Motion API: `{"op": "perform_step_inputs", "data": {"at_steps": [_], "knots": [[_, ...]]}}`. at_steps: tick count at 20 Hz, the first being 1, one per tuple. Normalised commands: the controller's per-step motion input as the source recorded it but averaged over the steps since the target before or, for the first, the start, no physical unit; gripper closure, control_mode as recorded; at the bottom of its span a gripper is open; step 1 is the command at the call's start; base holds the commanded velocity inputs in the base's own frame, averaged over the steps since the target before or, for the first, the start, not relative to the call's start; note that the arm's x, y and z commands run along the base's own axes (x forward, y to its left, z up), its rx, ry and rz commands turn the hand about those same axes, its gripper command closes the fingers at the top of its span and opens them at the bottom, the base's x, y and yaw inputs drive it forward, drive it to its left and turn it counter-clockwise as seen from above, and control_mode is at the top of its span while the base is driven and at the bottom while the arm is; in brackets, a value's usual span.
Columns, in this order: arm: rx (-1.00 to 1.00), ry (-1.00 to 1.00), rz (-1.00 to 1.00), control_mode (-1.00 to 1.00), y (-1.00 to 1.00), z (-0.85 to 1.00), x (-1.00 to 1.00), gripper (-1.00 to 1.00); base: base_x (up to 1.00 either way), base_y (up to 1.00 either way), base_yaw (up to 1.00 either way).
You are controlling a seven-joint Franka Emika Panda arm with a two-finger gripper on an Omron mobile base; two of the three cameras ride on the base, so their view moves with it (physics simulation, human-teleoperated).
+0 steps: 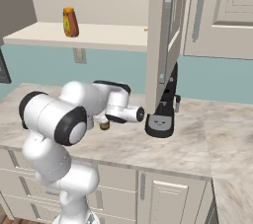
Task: Pick the cinnamon and honey bottle from the cabinet and place them next to the mug.
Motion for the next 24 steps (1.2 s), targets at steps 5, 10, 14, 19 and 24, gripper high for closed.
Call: {"op": "perform_step_inputs", "data": {"at_steps": [5,10,14,19,24], "knots": [[0.0,0.0,0.0,-1.0,0.0,0.54,0.0,-1.0,0.0,0.0,0.0],[0.0,0.0,0.0,-1.0,0.0,0.59,0.0,-1.0,0.0,0.0,0.0],[0.0,0.04,-0.02,-1.0,0.0,0.63,0.0,-1.0,0.0,0.0,0.0],[0.0,0.14,-0.08,-1.0,0.0,0.52,0.0,-1.0,0.0,0.0,0.0],[0.0,0.26,-0.17,-1.0,0.0,0.51,-0.03,-1.0,0.0,0.0,0.0]]}}
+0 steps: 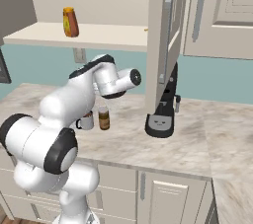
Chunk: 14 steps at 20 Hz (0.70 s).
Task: Pick the cinnamon and honey bottle from the cabinet and place them next to the mug.
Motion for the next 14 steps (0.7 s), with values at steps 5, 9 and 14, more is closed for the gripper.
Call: {"op": "perform_step_inputs", "data": {"at_steps": [5,9,14], "knots": [[0.0,0.28,-0.22,-1.0,0.0,0.65,-0.11,-1.0,0.0,0.0,0.0],[0.0,0.23,-0.25,-1.0,0.0,0.71,-0.21,-1.0,0.0,0.0,0.0],[0.0,0.07,-0.23,-1.0,0.06,0.64,-0.44,-1.0,0.0,0.0,0.0]]}}
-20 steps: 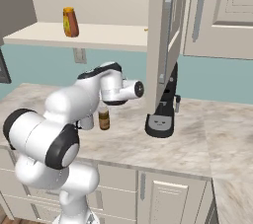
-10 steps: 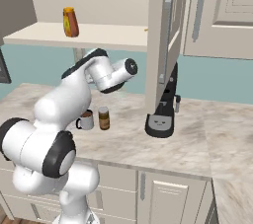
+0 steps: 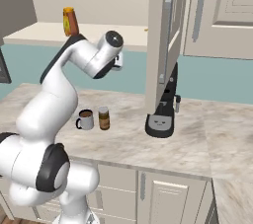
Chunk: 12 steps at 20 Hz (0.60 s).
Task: Pick the cinnamon and honey bottle from the cabinet and place them next to the mug.
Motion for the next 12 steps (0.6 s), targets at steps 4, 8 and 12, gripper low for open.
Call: {"op": "perform_step_inputs", "data": {"at_steps": [4,8,12], "knots": [[-0.01,0.0,-0.2,-1.0,0.21,0.69,-0.59,-1.0,0.0,0.0,0.0],[-0.06,-0.01,-0.13,-1.0,0.29,0.91,-0.46,-1.0,0.0,0.0,0.0],[-0.11,-0.17,-0.08,-1.0,0.4,0.81,-0.07,-1.0,0.0,0.0,0.0]]}}
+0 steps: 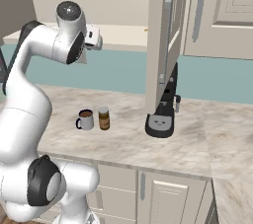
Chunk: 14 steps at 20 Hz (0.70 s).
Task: Pick the cinnamon and honey bottle from the cabinet and place them next to the mug.
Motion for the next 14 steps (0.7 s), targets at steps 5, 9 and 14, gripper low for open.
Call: {"op": "perform_step_inputs", "data": {"at_steps": [5,9,14], "knots": [[-0.09,-0.3,-0.04,-1.0,0.48,0.59,0.32,-1.0,0.0,0.0,0.0],[-0.04,-0.22,0.0,-1.0,0.13,0.42,0.5,-1.0,0.0,0.0,0.0],[0.0,-0.17,0.0,-1.0,0.0,0.06,0.35,-1.0,0.0,0.0,0.0]]}}
